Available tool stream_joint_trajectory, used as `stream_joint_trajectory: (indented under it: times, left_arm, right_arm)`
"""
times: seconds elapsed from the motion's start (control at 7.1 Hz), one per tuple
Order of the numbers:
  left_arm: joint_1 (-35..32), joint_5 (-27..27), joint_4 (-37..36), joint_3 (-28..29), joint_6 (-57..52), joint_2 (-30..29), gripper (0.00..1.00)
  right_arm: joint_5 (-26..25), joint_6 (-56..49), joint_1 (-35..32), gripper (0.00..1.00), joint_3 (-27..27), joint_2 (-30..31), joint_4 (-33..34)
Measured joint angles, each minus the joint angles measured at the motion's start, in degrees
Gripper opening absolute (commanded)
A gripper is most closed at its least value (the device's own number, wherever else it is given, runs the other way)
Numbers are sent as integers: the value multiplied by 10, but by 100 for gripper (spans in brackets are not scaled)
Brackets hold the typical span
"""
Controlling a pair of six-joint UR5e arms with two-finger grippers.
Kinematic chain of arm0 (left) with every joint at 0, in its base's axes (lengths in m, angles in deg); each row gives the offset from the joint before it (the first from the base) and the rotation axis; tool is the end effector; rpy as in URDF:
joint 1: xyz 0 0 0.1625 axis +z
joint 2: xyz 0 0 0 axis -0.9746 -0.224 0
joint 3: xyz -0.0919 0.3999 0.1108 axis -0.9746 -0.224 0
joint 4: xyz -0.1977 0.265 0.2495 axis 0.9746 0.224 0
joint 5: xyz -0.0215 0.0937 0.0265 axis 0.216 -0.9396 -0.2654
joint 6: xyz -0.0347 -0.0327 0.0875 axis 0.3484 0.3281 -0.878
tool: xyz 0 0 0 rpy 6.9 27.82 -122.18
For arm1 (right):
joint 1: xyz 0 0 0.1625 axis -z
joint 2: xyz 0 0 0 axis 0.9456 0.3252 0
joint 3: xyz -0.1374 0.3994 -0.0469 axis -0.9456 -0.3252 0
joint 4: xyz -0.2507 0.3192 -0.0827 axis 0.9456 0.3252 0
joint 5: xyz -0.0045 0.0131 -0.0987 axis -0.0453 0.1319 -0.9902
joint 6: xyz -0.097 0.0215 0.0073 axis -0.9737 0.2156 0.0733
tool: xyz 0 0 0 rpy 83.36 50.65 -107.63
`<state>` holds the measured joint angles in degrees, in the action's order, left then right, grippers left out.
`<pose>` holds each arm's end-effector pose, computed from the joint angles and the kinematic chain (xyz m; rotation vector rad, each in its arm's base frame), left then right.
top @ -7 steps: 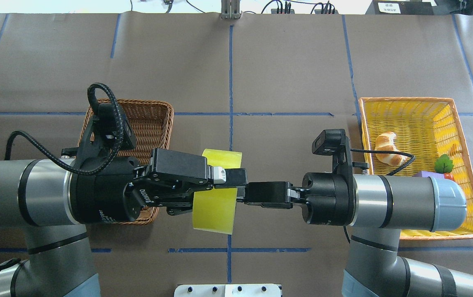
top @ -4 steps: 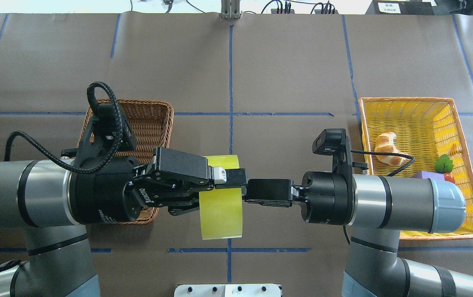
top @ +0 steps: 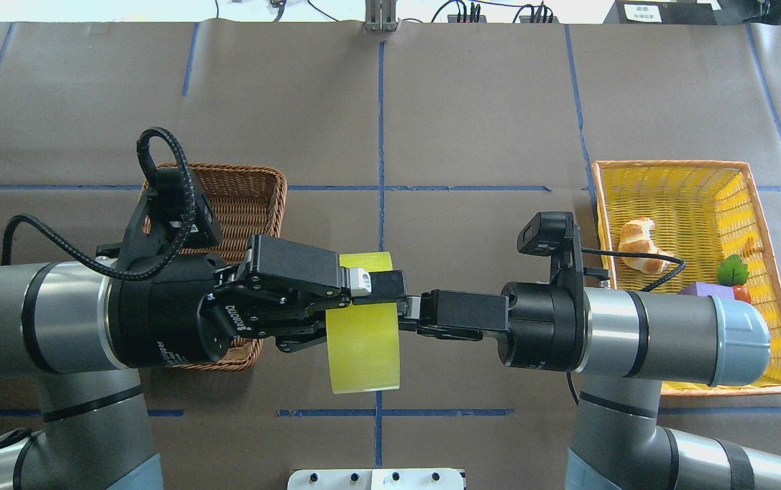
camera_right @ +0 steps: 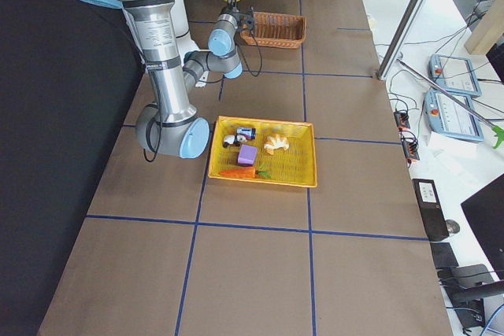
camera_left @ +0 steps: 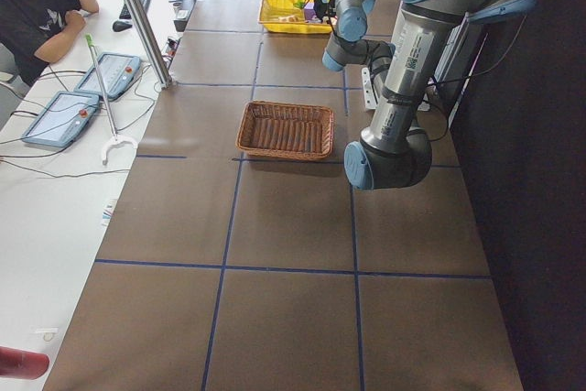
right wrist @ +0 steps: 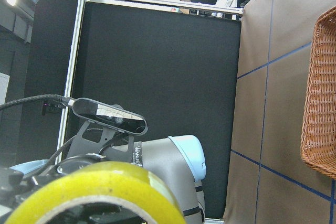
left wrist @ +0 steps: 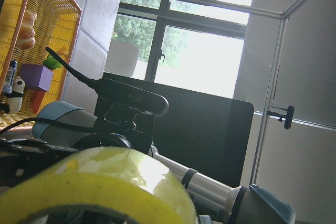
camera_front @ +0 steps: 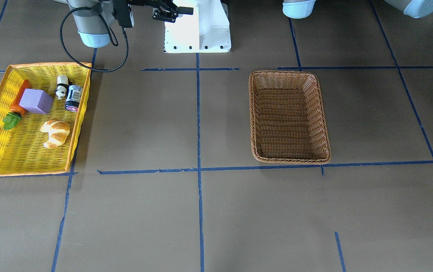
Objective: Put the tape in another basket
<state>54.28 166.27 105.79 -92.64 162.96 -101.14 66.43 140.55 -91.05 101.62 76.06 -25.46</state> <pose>0.3439 -0.2690 0.0896 -0.1660 2.3419 -0.2060 -0.3928 -0.2700 0.1810 0.2004 -2.3043 0.0708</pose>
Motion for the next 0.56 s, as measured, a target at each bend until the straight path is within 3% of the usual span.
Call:
stream_joint_trajectory:
  times: [0.56]
  left_arm:
    - [-26, -6, 3, -2, 19, 7, 0]
  right_arm:
    - [3, 1, -15, 100, 10, 18, 2]
